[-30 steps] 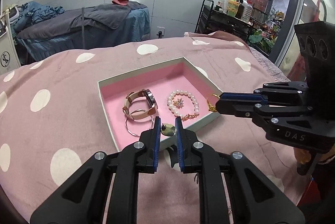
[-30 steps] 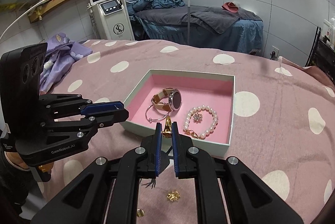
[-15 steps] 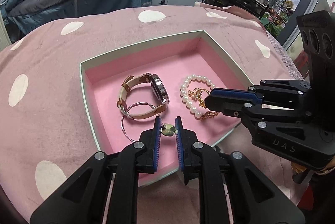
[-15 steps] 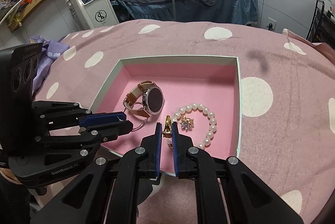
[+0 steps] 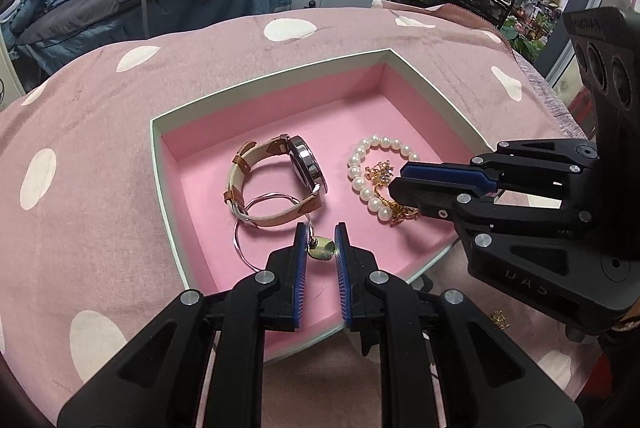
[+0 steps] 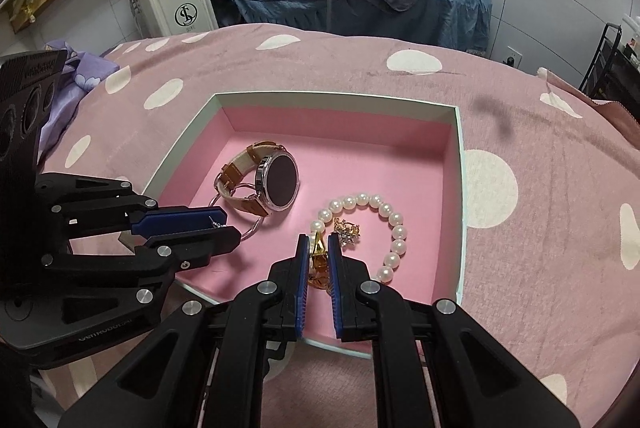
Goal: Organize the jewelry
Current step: 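Open the left gripper releasing the charm while the right gripper releases the earring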
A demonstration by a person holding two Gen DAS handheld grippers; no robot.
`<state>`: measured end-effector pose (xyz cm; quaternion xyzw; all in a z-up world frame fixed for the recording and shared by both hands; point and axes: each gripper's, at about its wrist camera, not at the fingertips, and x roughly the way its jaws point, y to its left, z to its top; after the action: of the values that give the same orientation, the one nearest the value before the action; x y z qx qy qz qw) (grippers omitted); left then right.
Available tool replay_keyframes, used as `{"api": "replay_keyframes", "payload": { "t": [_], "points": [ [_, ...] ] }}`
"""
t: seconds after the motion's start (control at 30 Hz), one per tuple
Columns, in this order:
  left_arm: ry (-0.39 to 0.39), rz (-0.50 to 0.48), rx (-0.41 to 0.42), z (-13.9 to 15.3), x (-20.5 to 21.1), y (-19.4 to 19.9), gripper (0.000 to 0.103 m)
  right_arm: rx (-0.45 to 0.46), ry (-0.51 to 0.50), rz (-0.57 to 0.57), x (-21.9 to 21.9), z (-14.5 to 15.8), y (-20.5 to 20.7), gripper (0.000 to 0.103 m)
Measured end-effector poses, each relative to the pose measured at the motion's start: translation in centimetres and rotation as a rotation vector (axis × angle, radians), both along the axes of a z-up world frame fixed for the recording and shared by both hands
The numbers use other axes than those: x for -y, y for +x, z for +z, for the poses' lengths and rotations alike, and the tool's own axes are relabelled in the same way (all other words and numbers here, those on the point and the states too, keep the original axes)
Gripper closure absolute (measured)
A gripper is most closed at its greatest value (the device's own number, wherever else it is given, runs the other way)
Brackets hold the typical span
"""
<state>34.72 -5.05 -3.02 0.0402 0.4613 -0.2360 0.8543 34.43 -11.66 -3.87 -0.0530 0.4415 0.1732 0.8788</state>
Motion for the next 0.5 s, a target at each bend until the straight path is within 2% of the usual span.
{"api": "replay_keyframes", "payload": {
  "t": [0.07, 0.13, 0.2, 0.3, 0.33, 0.4, 0.5],
  "points": [
    [-0.004, 0.004, 0.004, 0.2, -0.1, 0.0, 0.088, 0.025, -0.013, 0.000, 0.0, 0.4, -0.2, 0.091],
    [-0.009, 0.013, 0.020, 0.8, -0.4, -0.2, 0.082, 0.053, -0.008, 0.006, 0.2, 1.1, -0.4, 0.086],
    [-0.009, 0.027, 0.054, 1.7, -0.7, -0.7, 0.058, 0.086, -0.006, 0.000, 0.5, 2.0, -0.8, 0.075],
    [-0.020, 0.045, 0.124, 3.4, -1.3, -1.9, 0.037, 0.137, -0.016, -0.013, 1.3, 3.3, -1.6, 0.061],
    [-0.020, 0.055, 0.149, 4.0, -1.5, -2.5, 0.033, 0.152, -0.023, -0.022, 1.6, 3.7, -1.9, 0.057],
    [-0.016, 0.088, 0.207, 5.0, -2.1, -3.8, 0.014, 0.181, -0.023, -0.038, 2.3, 4.3, -2.8, 0.042],
    [-0.037, 0.128, 0.245, 5.8, -3.1, -6.0, 0.010, 0.192, -0.001, -0.054, 3.3, 4.7, -4.2, 0.032]
  ]
}}
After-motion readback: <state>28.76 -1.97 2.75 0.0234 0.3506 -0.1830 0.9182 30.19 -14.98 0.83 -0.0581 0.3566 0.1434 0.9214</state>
